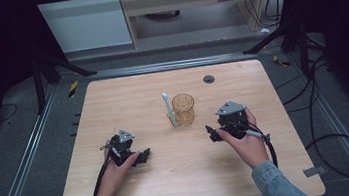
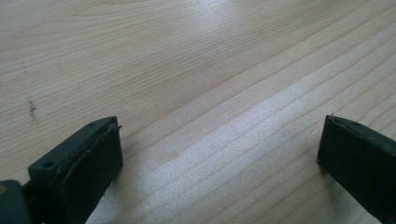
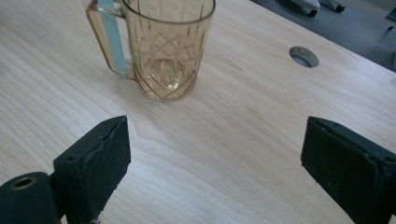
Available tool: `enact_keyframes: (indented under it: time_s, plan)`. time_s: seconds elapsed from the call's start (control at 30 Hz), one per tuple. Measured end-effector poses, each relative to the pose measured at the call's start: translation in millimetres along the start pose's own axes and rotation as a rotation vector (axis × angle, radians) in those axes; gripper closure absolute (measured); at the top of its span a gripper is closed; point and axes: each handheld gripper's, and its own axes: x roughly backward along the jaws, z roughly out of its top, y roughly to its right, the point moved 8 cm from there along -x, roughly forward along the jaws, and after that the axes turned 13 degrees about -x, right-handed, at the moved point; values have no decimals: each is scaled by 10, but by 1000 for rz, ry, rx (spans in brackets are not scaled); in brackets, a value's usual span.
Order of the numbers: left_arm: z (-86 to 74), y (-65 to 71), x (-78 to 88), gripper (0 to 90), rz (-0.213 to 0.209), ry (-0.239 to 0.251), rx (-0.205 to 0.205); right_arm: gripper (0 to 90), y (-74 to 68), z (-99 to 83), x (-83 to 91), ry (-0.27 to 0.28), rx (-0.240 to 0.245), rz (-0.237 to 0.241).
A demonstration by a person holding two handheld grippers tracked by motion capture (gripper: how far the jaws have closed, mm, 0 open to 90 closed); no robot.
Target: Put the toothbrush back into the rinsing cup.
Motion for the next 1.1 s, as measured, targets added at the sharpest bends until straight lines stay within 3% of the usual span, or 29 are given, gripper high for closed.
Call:
enact_keyframes:
  time_s: [0.23,0.53,0.97,1.1]
  plan:
    - [0,1,0,0,0,0,0,97,159,-163,31,-23,-24,-15]
    - [0,0,0,0,0,0,0,105,383,-359,22,-45,-95,-22]
    - [0,1,0,0,0,0,0,117,605,-674,-84,-95,-149,-40]
    - [0,1,0,0,0,0,0,117,714,-804,-129,-115,-188,-56]
